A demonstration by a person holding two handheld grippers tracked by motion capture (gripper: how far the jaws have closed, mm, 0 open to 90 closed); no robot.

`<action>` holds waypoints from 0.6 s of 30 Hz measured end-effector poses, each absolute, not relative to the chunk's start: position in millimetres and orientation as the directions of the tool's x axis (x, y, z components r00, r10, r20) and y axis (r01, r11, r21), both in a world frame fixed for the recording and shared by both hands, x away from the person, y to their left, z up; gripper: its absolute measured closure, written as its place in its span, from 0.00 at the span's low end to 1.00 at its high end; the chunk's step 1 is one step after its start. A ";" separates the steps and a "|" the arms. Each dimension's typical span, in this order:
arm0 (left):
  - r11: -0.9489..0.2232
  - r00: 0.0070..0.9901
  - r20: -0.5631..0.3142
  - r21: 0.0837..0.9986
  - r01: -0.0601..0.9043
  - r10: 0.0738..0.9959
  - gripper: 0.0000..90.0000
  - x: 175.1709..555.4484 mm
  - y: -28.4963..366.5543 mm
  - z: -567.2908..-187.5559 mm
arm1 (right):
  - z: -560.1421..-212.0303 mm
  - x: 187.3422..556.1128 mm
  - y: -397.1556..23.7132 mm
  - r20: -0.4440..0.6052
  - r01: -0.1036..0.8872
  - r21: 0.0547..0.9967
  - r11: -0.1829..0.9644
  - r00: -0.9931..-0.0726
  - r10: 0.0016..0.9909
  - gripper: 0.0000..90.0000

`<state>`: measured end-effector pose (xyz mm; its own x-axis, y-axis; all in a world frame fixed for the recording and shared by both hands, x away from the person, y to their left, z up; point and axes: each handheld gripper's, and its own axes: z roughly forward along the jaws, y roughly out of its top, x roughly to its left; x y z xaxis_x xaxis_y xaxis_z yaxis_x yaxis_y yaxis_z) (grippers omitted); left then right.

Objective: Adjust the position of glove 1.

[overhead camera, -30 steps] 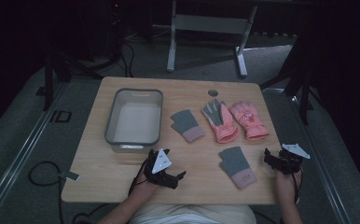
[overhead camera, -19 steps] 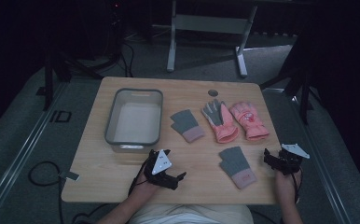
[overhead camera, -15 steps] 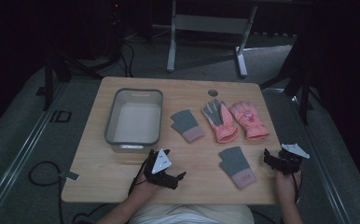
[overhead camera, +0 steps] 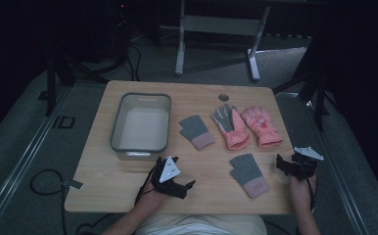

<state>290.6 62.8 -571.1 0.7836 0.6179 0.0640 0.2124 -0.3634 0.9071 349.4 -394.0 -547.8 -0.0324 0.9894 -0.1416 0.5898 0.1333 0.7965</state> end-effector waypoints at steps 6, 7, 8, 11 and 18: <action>-0.364 0.784 0.066 0.907 0.210 0.617 0.00 290.4 62.7 -571.2 | -538.2 351.3 -389.5 -0.146 0.597 0.788 0.152 -0.058 0.988 0.14; -0.364 0.784 0.066 0.907 0.211 0.618 0.00 290.4 62.6 -571.2 | -536.5 351.4 -389.0 -0.148 0.599 0.787 0.151 -0.054 0.987 0.14; -0.364 0.784 0.066 0.907 0.211 0.618 0.00 290.4 62.6 -571.2 | -536.5 351.4 -389.0 -0.148 0.599 0.787 0.151 -0.054 0.987 0.14; -0.364 0.784 0.066 0.907 0.210 0.618 0.00 290.4 62.7 -571.2 | -526.1 350.6 -387.1 -0.170 0.589 0.792 0.161 -0.040 0.985 0.14; -0.365 0.783 0.068 0.907 0.210 0.619 0.00 290.3 62.4 -571.2 | -501.6 349.0 -376.7 -0.180 0.540 0.822 0.180 -0.053 0.982 0.15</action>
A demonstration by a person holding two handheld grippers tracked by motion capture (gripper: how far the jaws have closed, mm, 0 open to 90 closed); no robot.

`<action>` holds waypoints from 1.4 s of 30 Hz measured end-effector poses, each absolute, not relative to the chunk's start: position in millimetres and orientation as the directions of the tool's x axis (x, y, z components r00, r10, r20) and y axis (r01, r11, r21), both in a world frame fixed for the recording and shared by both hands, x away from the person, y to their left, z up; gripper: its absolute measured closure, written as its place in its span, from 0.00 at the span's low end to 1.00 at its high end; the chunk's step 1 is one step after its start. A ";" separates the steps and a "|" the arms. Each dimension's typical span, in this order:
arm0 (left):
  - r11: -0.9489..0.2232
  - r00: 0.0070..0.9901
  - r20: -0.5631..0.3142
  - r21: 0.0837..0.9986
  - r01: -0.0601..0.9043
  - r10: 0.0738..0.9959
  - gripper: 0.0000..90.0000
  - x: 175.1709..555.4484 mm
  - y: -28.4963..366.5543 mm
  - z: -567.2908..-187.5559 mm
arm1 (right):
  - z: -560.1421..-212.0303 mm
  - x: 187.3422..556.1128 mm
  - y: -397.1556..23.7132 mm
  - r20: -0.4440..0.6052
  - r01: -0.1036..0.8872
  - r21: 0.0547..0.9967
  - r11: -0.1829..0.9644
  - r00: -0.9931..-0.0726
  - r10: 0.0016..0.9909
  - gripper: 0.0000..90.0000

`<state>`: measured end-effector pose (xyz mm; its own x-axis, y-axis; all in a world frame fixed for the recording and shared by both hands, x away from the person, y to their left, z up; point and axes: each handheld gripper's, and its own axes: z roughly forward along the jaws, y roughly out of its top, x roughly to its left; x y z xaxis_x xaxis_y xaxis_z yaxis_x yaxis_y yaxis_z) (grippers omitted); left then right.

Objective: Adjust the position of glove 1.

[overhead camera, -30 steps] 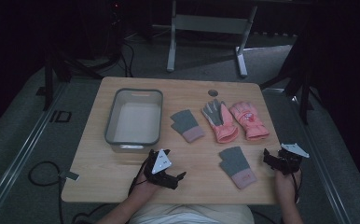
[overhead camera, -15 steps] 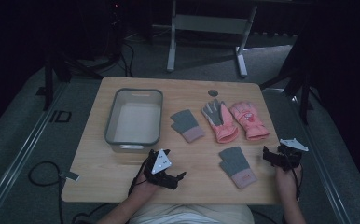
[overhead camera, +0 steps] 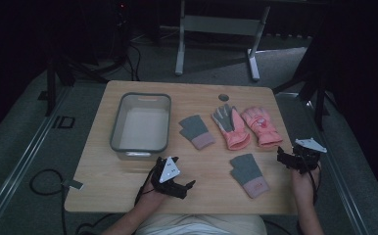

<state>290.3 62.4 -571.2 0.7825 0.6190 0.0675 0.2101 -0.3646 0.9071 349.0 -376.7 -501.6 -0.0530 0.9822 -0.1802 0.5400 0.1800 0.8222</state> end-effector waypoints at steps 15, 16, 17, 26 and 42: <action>-0.361 0.784 0.067 0.909 0.206 0.618 0.00 289.9 62.2 -571.4 | -462.5 362.7 -347.2 -0.104 0.543 0.823 0.167 -0.145 0.984 0.13; -0.362 0.784 0.069 0.909 0.206 0.617 0.00 290.0 62.4 -571.4 | -460.5 363.3 -344.4 -0.100 0.540 0.825 0.168 -0.153 0.983 0.13; -0.362 0.784 0.068 0.909 0.206 0.617 0.00 290.0 62.4 -571.4 | -458.4 364.0 -341.8 -0.093 0.534 0.828 0.168 -0.163 0.982 0.12; -0.363 0.783 0.069 0.909 0.206 0.618 0.00 289.8 62.3 -571.4 | -438.9 372.0 -320.3 -0.102 0.482 0.853 0.198 -0.218 0.971 0.16; -0.363 0.784 0.071 0.909 0.203 0.616 0.00 289.7 62.2 -571.4 | -421.6 392.3 -268.4 -0.140 0.438 0.849 0.296 -0.354 0.925 0.32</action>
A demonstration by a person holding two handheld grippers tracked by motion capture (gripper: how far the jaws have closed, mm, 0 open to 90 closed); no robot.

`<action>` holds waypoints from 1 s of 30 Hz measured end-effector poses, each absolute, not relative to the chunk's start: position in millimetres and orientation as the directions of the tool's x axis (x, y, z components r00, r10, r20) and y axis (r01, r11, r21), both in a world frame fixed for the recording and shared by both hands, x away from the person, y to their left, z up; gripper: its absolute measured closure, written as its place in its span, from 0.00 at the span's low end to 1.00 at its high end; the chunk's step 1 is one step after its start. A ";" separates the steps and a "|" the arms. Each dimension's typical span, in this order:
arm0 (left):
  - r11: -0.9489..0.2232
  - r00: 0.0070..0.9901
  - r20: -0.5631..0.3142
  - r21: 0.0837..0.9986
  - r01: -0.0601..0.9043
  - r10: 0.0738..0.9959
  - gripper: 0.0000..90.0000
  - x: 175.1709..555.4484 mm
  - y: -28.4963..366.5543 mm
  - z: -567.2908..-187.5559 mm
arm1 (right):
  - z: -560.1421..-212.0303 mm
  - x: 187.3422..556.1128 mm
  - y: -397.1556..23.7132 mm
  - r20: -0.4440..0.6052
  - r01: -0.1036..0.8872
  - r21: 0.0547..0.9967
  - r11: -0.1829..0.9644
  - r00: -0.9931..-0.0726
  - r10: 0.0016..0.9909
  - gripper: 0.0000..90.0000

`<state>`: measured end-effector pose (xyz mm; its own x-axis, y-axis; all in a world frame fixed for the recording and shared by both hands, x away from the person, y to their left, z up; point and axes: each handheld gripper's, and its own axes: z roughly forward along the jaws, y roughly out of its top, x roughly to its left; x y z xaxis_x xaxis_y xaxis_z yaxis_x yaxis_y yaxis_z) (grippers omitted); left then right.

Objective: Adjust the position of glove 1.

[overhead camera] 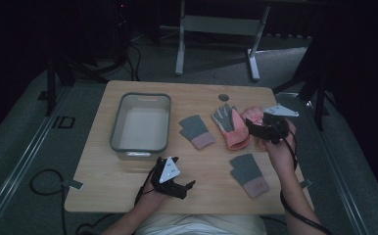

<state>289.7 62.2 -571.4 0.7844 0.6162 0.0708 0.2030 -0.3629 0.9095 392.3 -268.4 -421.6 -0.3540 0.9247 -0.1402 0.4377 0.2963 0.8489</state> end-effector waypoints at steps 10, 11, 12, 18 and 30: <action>-0.362 0.785 0.069 0.910 0.203 0.616 0.00 289.6 62.5 -571.4 | -420.3 401.5 -237.8 -0.141 0.413 0.847 0.336 -0.434 0.890 0.39; -0.362 0.785 0.069 0.910 0.203 0.616 0.00 289.6 62.4 -571.4 | -420.9 403.5 -231.0 -0.135 0.411 0.846 0.340 -0.451 0.882 0.42; -0.362 0.785 0.070 0.910 0.203 0.616 0.00 289.5 62.2 -571.5 | -421.5 404.7 -227.4 -0.134 0.408 0.846 0.344 -0.461 0.877 0.42; -0.361 0.785 0.069 0.910 0.203 0.615 0.00 289.4 62.0 -571.5 | -427.5 412.3 -206.5 -0.111 0.408 0.838 0.362 -0.521 0.846 0.44; -0.364 0.787 0.072 0.910 0.201 0.613 0.00 289.3 62.2 -571.4 | -444.4 427.1 -168.9 -0.099 0.408 0.821 0.398 -0.586 0.804 0.54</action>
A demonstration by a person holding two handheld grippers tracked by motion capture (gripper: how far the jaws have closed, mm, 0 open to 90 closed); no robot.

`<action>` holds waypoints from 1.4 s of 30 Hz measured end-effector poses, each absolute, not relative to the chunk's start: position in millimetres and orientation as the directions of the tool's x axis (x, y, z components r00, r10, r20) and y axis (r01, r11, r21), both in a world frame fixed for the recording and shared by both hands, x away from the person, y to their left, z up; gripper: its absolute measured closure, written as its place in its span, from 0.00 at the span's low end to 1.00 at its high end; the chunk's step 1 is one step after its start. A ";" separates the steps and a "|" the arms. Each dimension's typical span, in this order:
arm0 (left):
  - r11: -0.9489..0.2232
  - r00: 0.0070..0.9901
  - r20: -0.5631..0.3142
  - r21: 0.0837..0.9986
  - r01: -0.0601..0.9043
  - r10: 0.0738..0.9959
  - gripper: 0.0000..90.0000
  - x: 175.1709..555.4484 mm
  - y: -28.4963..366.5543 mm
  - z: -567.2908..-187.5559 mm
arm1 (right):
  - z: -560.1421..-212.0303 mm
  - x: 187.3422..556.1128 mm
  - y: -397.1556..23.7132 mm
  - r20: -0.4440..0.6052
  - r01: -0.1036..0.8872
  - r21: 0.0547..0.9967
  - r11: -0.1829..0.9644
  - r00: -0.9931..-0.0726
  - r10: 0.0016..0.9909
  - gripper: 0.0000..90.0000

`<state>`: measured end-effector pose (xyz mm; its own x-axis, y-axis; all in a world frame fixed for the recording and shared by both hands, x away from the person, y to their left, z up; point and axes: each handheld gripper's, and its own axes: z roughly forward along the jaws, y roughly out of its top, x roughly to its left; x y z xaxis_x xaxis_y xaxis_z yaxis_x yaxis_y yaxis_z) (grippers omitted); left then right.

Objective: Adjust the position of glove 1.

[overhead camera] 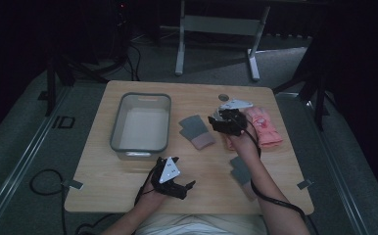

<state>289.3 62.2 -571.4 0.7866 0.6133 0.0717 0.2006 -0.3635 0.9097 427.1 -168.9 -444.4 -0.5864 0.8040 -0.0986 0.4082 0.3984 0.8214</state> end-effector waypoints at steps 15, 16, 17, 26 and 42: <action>-0.363 0.789 0.072 0.910 0.198 0.611 0.00 289.1 62.4 -571.4 | -481.5 452.7 -137.5 -0.083 0.436 0.762 0.478 -0.666 0.741 0.59; -0.363 0.789 0.072 0.910 0.198 0.611 0.00 289.1 62.4 -571.4 | -483.6 454.9 -135.7 -0.081 0.442 0.758 0.479 -0.665 0.742 0.59; -0.367 0.789 0.075 0.909 0.197 0.610 0.00 289.2 62.5 -571.3 | -487.8 460.4 -132.5 -0.074 0.454 0.746 0.487 -0.670 0.739 0.61; -0.364 0.790 0.072 0.910 0.198 0.609 0.00 289.2 62.9 -571.3 | -508.2 483.7 -119.9 -0.069 0.492 0.684 0.539 -0.692 0.719 0.64; -0.362 0.791 0.068 0.911 0.200 0.608 0.00 289.5 63.1 -571.3 | -540.1 513.5 -112.7 -0.073 0.541 0.608 0.581 -0.690 0.720 0.65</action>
<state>289.5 63.1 -571.3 0.7909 0.6081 0.0682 0.1998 -0.3620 0.9105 513.5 -112.7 -540.1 -0.6902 0.7199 -0.0733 0.5414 0.5809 0.6078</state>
